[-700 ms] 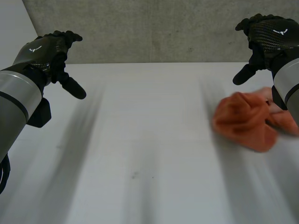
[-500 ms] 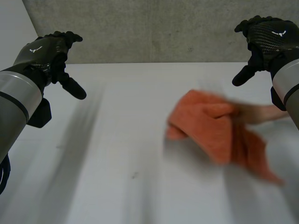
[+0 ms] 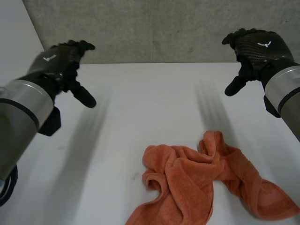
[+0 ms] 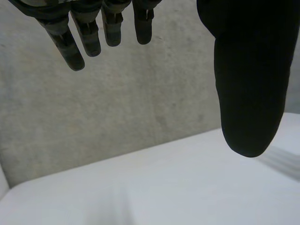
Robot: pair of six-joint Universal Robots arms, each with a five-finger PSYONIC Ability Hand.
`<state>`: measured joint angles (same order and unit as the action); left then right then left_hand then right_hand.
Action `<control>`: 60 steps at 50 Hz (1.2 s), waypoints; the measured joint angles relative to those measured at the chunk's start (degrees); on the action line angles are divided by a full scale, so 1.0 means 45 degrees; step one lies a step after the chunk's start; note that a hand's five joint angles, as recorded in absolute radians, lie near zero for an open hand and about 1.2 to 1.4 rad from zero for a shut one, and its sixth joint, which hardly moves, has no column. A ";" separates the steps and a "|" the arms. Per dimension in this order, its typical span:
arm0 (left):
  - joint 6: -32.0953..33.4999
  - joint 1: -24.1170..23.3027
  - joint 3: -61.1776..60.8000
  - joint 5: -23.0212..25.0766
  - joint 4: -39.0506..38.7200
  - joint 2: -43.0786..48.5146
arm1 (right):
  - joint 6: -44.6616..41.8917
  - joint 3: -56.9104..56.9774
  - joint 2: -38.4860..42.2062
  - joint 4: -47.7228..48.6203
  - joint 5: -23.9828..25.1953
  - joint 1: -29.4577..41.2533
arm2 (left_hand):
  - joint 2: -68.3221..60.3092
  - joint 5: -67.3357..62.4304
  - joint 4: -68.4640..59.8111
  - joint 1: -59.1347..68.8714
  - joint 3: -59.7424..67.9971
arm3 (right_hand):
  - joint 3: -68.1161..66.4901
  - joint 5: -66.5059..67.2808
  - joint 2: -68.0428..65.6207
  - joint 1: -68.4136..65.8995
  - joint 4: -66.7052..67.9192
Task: Fold the laundry
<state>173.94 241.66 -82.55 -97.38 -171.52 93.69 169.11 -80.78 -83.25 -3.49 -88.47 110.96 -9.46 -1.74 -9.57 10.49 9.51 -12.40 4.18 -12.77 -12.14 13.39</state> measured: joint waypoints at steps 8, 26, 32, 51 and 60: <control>-0.0241 -0.1829 -0.0539 -0.0095 0.0142 0.0810 | -0.2239 0.0006 0.0327 -0.1903 0.0193 -0.0006 | 0.0000 0.0000 -0.0001 0.0000 0.0000 | 0.0000 0.0000 0.0000 0.0000 0.0000; -0.2429 -0.3843 -0.0381 -0.0992 0.0035 0.6033 | -0.5059 -0.3316 0.1733 -0.1947 0.2859 -0.0247 | -0.0629 -0.0045 -0.0582 0.0402 0.0616 | -0.0244 0.0046 -0.0148 -0.0045 0.0054; -0.2423 -0.3805 -0.0002 -0.1042 -0.0267 0.6736 | -0.5562 -0.3533 0.2853 -0.0476 0.3551 -0.0265 | -0.3891 -0.3348 -0.3774 0.3934 0.3774 | -0.6880 0.6063 -0.7164 -0.6102 0.6642; -0.2310 -0.2882 0.2411 -0.1291 -0.5883 0.5212 | -0.3168 0.1991 0.3022 0.2380 0.1996 0.0266 | -1.3350 -1.2660 -1.3303 1.2548 1.3320 | -1.2119 1.0844 -1.2089 -0.9385 1.2147; -0.1694 -0.1056 0.2008 -0.1653 -0.8571 0.2981 | -0.0725 0.1445 0.0381 0.4440 0.1452 0.0527 | -1.3383 -1.2693 -1.3351 1.2606 1.3351 | -1.2161 1.0845 -1.2089 -0.9384 1.2147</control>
<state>166.32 236.91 -73.52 -104.82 -210.08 107.10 165.85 -74.27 -81.54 16.49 -81.94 113.33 -69.69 -58.86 -69.65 67.22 69.59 -67.12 52.99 -67.17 -54.37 68.05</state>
